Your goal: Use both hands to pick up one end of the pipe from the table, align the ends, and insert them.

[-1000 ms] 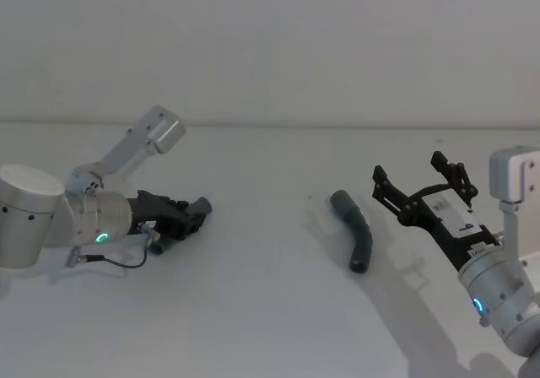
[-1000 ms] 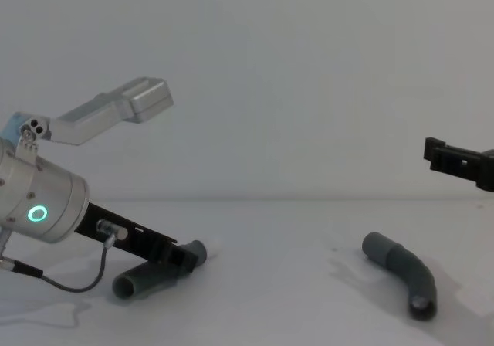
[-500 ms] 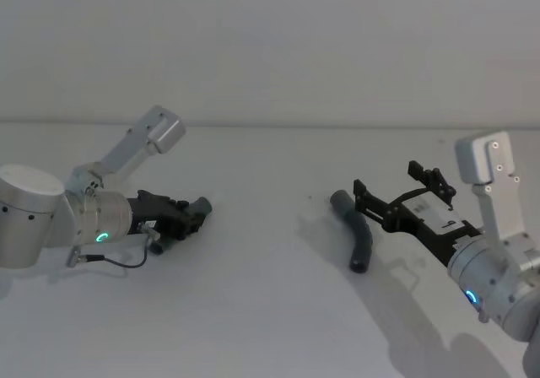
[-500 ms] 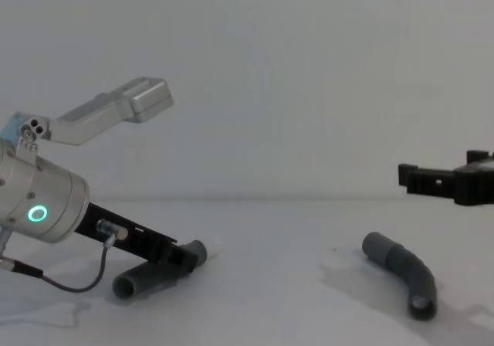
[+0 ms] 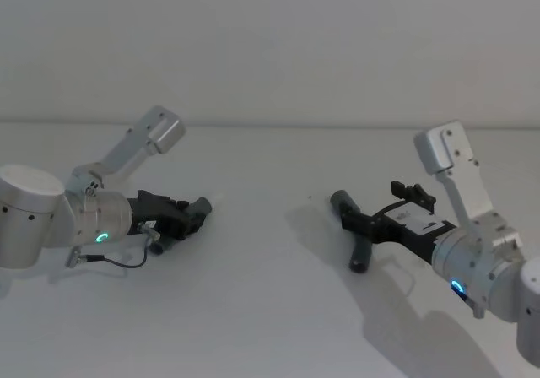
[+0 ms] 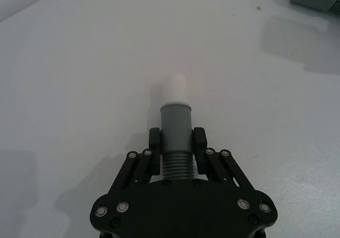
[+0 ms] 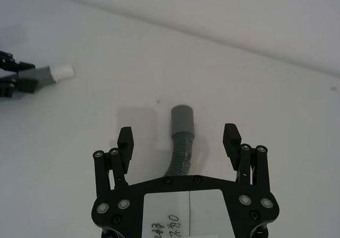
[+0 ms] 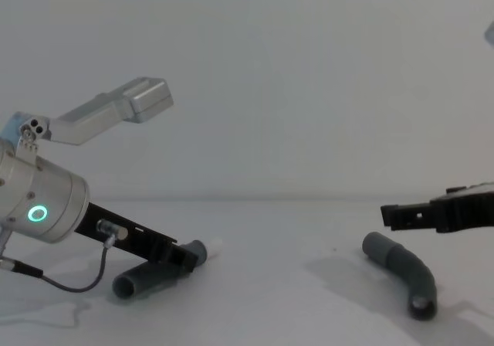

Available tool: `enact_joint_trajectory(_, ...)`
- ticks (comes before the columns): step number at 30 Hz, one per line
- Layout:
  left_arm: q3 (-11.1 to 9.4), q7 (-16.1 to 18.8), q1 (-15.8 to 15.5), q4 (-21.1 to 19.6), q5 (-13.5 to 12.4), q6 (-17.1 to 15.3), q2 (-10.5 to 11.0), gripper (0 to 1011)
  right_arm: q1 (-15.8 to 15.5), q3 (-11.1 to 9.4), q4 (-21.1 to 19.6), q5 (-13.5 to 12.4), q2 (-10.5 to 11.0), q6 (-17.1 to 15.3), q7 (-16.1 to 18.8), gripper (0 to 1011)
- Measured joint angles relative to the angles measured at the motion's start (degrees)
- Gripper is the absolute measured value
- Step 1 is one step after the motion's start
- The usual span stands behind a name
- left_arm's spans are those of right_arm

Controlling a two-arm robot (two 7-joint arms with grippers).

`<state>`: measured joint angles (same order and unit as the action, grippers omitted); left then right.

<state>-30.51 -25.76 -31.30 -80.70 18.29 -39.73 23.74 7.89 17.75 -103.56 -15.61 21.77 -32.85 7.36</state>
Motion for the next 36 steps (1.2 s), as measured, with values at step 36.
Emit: enact_joint_trajectory(36,0.0,0.0,0.0,0.0,0.0,0.0,0.0,353,6.4,2.1,9.5,2.7,-5.7,-10.3,-2.7,1001)
